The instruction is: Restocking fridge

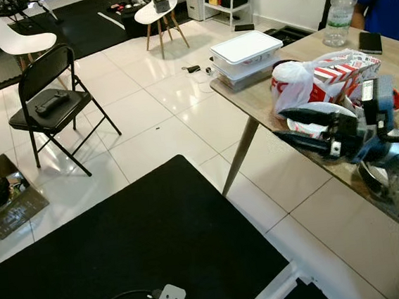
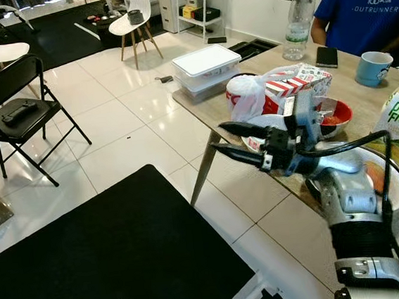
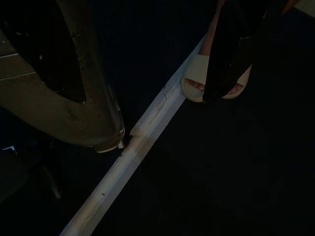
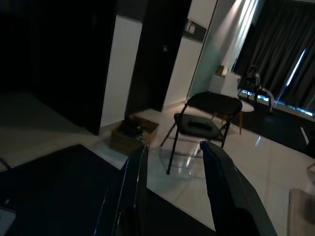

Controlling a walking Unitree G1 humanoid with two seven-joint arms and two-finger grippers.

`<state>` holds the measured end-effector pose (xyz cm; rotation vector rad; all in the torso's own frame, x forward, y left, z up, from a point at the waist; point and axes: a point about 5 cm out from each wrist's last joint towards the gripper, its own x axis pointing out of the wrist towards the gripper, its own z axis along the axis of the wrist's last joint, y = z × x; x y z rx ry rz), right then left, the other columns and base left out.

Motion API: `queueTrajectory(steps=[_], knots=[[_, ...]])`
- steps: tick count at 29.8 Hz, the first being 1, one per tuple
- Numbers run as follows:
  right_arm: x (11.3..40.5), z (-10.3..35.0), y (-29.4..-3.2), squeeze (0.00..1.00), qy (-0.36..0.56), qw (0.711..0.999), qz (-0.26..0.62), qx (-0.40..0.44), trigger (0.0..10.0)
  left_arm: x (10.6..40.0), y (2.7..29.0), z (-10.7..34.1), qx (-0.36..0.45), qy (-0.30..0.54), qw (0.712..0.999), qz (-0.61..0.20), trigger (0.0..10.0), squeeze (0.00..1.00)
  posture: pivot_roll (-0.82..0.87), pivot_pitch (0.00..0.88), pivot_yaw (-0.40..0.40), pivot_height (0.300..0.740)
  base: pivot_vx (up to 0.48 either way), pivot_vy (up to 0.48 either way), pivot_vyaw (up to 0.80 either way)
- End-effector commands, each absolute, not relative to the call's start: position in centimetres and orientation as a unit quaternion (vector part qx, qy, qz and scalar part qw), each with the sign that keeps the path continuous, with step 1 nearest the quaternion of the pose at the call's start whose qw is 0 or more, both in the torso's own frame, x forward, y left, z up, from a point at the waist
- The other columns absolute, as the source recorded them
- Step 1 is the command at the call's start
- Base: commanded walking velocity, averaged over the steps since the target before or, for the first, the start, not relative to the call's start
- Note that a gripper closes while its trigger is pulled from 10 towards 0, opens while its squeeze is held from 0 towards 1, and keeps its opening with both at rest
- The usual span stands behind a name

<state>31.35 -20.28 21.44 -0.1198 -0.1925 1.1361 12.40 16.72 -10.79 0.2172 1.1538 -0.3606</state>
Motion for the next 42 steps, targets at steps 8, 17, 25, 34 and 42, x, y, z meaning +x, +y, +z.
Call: queueTrajectory(steps=[8,17,25,34,42], knots=[[29.0,22.5,-23.8,0.0,0.021,0.823,0.533,-0.196,10.0,9.4,16.5,-11.7,0.088,0.588,0.784,-0.176,10.0,0.0,-0.03,0.0,0.011,0.74,0.0,0.0,0.0],[27.9,22.1,-27.6,0.0,0.131,0.832,0.477,-0.252,10.0,9.4,16.4,-11.7,0.086,0.589,0.784,-0.175,10.0,0.0,-0.03,0.0,0.006,0.74,0.0,0.0,0.0],[26.9,21.6,-30.8,0.0,0.221,0.853,0.396,-0.258,10.0,9.3,16.4,-11.7,0.084,0.589,0.785,-0.176,10.0,0.0,-0.04,0.0,0.002,0.74,0.0,0.0,0.0],[26.0,21.7,-33.2,0.0,0.271,0.854,0.346,-0.278,10.0,9.5,16.4,-11.7,0.084,0.587,0.785,-0.176,10.0,0.0,-0.04,0.0,0.002,0.74,0.0,0.0,0.0],[25.2,22.3,-34.9,0.0,0.301,0.851,0.315,-0.294,10.0,9.4,16.4,-11.7,0.085,0.588,0.785,-0.176,10.0,0.0,-0.04,0.0,0.002,0.74,0.0,0.0,0.0]])
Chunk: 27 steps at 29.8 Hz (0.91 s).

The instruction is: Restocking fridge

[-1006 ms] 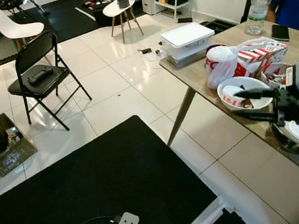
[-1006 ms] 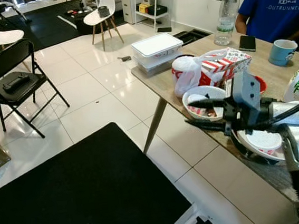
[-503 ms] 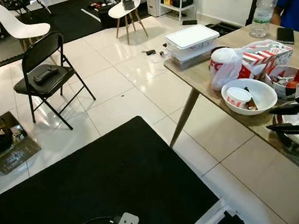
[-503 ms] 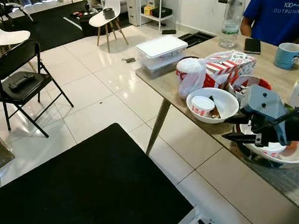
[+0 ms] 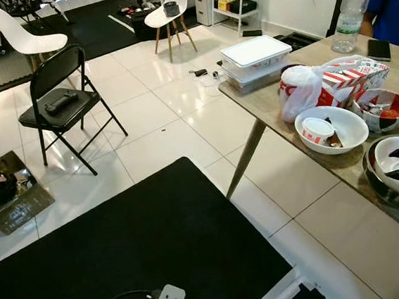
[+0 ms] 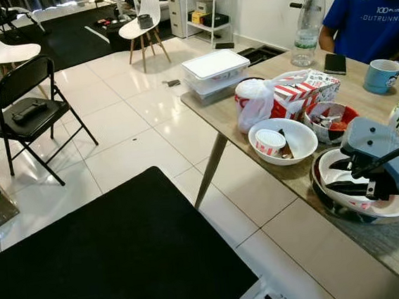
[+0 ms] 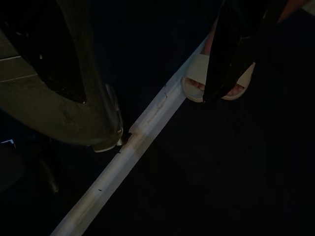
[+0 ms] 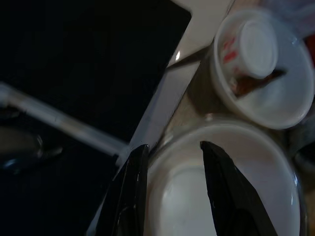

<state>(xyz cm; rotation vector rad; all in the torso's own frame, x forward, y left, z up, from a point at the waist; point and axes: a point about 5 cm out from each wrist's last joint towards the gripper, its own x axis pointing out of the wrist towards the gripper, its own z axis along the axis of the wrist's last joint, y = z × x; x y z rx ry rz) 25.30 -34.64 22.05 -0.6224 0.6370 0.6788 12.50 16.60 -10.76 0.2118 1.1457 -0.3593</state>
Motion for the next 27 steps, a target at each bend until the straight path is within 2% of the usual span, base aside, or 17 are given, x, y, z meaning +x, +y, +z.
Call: queueTrajectory(steps=[1,14,19,27], knots=[[24.9,22.4,-35.5,0.0,0.311,0.849,0.305,-0.299,10.0,9.5,16.4,-11.7,0.085,0.588,0.785,-0.176,10.0,0.0,-0.05,0.0,0.0,0.74,0.0,0.0,0.0],[24.3,23.2,-36.5,0.0,0.316,0.85,0.304,-0.292,10.0,9.6,16.4,-11.6,0.085,0.586,0.786,-0.178,10.0,0.0,-0.05,0.0,-0.003,0.74,0.0,0.0,0.0],[24.2,23.2,-36.0,0.0,0.292,0.851,0.343,-0.27,10.0,9.5,16.4,-11.6,0.085,0.586,0.786,-0.178,10.0,0.0,-0.05,0.0,-0.003,0.74,0.0,0.0,0.0],[23.5,22.1,-36.9,0.0,0.333,0.835,0.36,-0.25,10.0,9.5,16.5,-11.6,0.086,0.587,0.785,-0.177,10.0,0.0,-0.05,0.0,-0.005,0.74,0.0,0.0,0.0]])
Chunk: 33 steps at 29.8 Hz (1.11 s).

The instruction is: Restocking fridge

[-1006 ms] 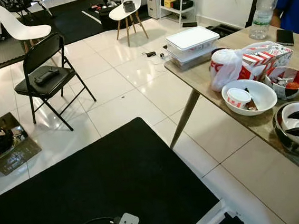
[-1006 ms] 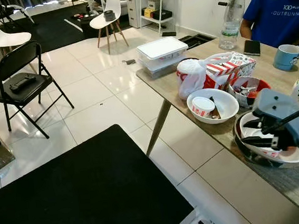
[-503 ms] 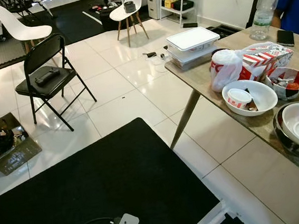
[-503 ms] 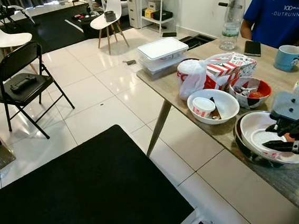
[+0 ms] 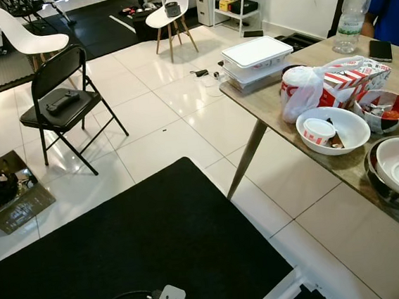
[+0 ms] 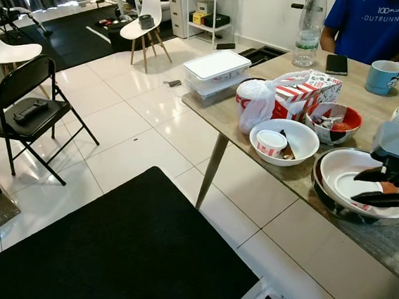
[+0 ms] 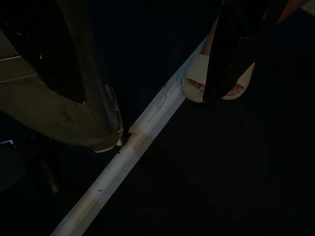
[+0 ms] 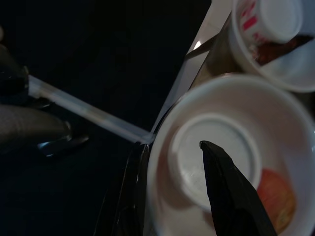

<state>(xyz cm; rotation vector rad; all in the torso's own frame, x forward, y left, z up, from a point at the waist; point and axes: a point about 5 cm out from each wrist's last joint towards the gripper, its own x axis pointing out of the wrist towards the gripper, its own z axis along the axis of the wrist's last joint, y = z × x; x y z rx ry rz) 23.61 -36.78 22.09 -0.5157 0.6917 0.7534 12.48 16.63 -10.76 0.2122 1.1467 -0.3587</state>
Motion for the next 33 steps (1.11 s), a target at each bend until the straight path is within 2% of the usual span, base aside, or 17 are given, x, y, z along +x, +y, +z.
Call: queueTrajectory(steps=[1,9,27,33], knots=[[23.3,21.8,-37.1,0.0,0.343,0.831,0.361,-0.247,10.0,9.5,16.5,-11.6,0.086,0.587,0.785,-0.177,10.0,0.0,-0.05,0.0,-0.005,0.74,0.0,0.0,0.0],[22.8,20.7,-38.0,0.0,0.388,0.821,0.34,-0.244,10.0,9.4,16.4,-11.7,0.086,0.588,0.785,-0.178,10.0,0.0,-0.05,0.0,-0.004,0.74,0.0,0.0,0.0],[22.8,20.3,-37.8,0.0,0.401,0.807,0.352,-0.251,10.0,9.5,16.5,-11.6,0.086,0.586,0.786,-0.178,10.0,0.0,-0.06,0.0,-0.007,0.74,0.0,0.0,0.0],[22.5,19.1,-38.8,0.0,0.443,0.796,0.322,-0.259,10.0,9.5,16.4,-11.6,0.086,0.587,0.785,-0.178,10.0,0.0,-0.06,0.0,-0.008,0.74,0.0,0.0,0.0]])
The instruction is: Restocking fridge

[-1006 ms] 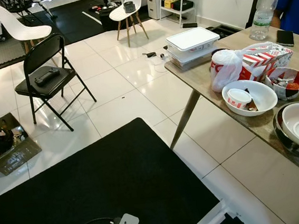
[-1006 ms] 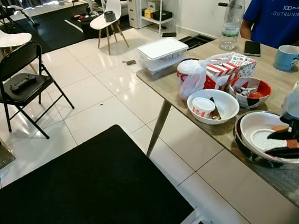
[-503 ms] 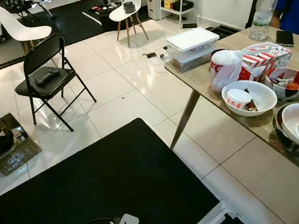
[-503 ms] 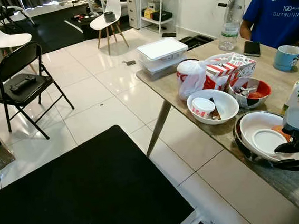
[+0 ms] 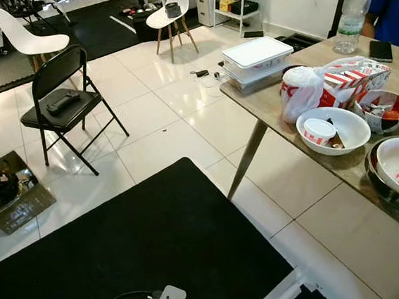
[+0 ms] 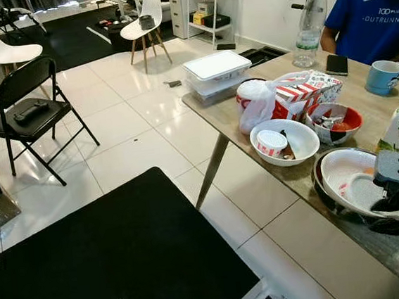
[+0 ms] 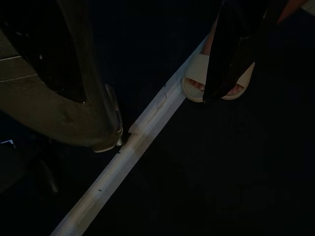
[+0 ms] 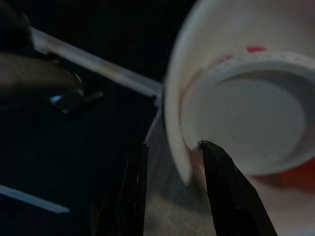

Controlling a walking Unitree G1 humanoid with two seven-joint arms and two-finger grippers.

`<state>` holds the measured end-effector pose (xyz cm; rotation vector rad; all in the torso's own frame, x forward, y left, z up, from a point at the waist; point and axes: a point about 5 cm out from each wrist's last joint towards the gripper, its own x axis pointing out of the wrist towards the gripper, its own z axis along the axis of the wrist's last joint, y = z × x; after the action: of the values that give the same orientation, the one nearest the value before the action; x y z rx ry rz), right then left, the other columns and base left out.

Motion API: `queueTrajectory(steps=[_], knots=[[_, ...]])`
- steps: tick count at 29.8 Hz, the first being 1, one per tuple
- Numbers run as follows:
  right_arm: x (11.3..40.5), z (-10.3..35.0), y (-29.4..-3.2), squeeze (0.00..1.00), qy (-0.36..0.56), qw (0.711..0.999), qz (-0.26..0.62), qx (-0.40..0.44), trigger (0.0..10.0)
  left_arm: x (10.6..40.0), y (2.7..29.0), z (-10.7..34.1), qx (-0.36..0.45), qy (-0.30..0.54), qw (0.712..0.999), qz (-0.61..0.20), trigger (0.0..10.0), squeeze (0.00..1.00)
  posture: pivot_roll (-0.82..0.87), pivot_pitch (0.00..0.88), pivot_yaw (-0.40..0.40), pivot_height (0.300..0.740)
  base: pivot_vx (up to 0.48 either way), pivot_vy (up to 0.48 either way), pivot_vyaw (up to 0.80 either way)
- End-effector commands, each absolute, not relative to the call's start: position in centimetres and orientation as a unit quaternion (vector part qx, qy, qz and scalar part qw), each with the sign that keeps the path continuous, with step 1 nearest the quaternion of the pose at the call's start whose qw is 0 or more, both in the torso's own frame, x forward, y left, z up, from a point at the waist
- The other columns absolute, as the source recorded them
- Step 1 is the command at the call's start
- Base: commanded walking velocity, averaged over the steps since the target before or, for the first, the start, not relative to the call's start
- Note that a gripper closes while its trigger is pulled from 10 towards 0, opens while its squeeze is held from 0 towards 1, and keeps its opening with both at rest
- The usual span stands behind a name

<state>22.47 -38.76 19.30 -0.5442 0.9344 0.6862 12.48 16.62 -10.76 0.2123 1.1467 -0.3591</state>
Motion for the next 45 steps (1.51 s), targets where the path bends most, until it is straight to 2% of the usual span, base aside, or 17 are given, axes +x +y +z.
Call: queueTrajectory(steps=[1,3,6,7,8,16,21,29,45], knots=[[22.5,19.1,-38.7,0.0,0.44,0.797,0.322,-0.258,10.0,9.5,16.4,-11.6,0.086,0.587,0.785,-0.178,10.0,0.0,-0.06,0.0,-0.008,0.74,0.0,0.0,0.0],[22.6,19.2,-38.6,0.0,0.436,0.799,0.324,-0.258,10.0,9.5,16.4,-11.6,0.085,0.587,0.785,-0.178,10.0,0.0,-0.06,0.0,-0.008,0.74,0.0,0.0,0.0],[23.4,20.2,-37.6,0.0,0.386,0.816,0.348,-0.253,10.0,9.5,16.4,-11.7,0.086,0.587,0.785,-0.178,10.0,0.0,-0.05,0.0,-0.007,0.74,0.0,0.0,0.0],[24.3,21.7,-36.2,0.0,0.306,0.837,0.383,-0.243,10.0,9.5,16.4,-11.7,0.087,0.587,0.785,-0.178,10.0,0.0,-0.05,0.0,-0.007,0.74,0.0,0.0,0.0],[24.6,22.5,-35.5,0.0,0.266,0.844,0.399,-0.24,10.0,9.4,16.4,-11.7,0.087,0.587,0.785,-0.178,10.0,0.0,-0.06,0.0,-0.006,0.74,0.0,0.0,0.0],[25.8,24.3,-34.1,0.0,0.188,0.852,0.417,-0.254,10.0,9.4,16.4,-11.7,0.087,0.587,0.785,-0.177,10.0,0.0,-0.06,0.0,-0.006,0.74,0.0,0.0,0.0],[26.6,23.6,-34.3,0.0,0.204,0.849,0.389,-0.294,10.0,9.4,16.3,-11.7,0.086,0.587,0.785,-0.178,10.0,0.0,-0.05,0.0,-0.008,0.74,0.0,0.0,0.0],[26.6,22.1,-36.1,0.0,0.289,0.818,0.331,-0.37,10.0,9.4,16.3,-11.7,0.086,0.588,0.785,-0.176,10.0,0.0,-0.05,0.0,-0.009,0.74,0.0,0.0,0.0],[25.7,22.8,-38.4,0.0,0.343,0.804,0.293,-0.388,10.0,9.5,16.3,-11.7,0.085,0.586,0.786,-0.178,10.0,0.0,-0.05,0.0,-0.009,0.74,0.0,0.0,0.0]])
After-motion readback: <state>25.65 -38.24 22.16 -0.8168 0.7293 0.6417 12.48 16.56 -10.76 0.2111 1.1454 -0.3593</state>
